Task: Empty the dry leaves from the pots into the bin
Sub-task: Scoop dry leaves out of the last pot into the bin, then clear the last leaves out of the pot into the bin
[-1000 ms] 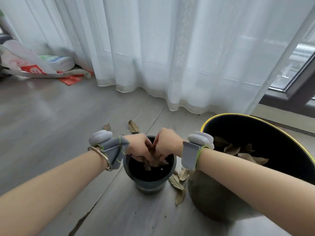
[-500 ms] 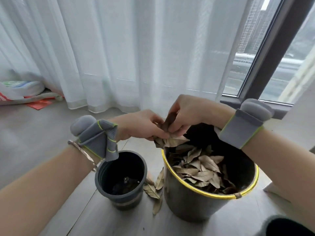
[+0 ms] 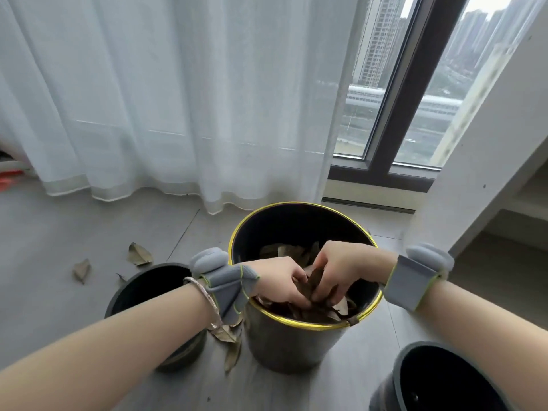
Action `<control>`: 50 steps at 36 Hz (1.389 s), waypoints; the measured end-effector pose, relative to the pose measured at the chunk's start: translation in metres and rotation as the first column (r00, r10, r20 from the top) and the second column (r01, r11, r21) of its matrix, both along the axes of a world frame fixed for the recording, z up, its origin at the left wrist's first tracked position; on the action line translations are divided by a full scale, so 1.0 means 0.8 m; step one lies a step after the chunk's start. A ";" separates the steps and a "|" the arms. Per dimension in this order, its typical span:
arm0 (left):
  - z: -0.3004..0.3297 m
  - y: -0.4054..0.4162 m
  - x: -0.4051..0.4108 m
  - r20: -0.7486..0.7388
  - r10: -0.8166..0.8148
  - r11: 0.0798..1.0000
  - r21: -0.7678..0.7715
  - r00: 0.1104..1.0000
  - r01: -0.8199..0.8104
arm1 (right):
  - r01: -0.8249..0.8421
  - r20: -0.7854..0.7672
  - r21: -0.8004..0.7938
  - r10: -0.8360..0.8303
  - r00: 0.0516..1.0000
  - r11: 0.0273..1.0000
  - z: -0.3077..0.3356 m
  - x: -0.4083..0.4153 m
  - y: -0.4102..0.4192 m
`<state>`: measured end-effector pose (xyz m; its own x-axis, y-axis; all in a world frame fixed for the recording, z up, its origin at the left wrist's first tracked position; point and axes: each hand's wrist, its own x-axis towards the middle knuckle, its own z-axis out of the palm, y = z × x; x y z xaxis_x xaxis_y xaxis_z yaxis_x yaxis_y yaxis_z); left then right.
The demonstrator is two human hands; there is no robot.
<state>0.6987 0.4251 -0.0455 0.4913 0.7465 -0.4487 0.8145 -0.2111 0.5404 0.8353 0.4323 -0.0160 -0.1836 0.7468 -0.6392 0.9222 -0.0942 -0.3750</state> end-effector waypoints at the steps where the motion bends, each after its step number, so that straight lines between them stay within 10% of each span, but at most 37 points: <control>1: -0.002 0.000 0.003 -0.019 -0.006 1.000 0.004 1.000 0.006 | 0.001 0.010 -0.011 -0.001 1.000 1.000 -0.003 0.002 -0.001; 9: -0.009 0.012 0.011 -0.124 -0.070 0.985 0.151 0.990 0.089 | -0.025 0.138 0.040 0.019 0.990 0.999 -0.021 0.016 -0.002; 31: 0.028 0.029 -0.111 0.501 0.171 0.959 0.113 0.848 -0.260 | 0.309 -0.453 0.363 -0.123 0.883 0.879 0.005 -0.085 0.053; 37: 0.013 0.030 -0.170 0.578 0.367 0.797 0.208 0.728 -0.567 | 0.336 -0.517 0.531 -0.017 0.856 0.778 0.006 -0.147 0.060; 46: -0.081 0.008 -0.288 0.011 0.764 0.618 0.278 0.646 -0.736 | -0.104 -0.250 0.489 0.254 0.934 0.866 -0.041 -0.243 0.032; 50: -0.094 -0.014 -0.308 0.014 0.786 0.609 0.158 0.618 -0.777 | -0.188 -0.207 0.405 0.290 0.934 0.895 -0.062 -0.253 0.020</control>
<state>0.4526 0.4139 -0.1210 -0.3288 0.8892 -0.3182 0.7303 0.4531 0.5113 0.6333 0.4484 -0.0655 -0.5057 0.8317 -0.2290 0.7658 0.3106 -0.5632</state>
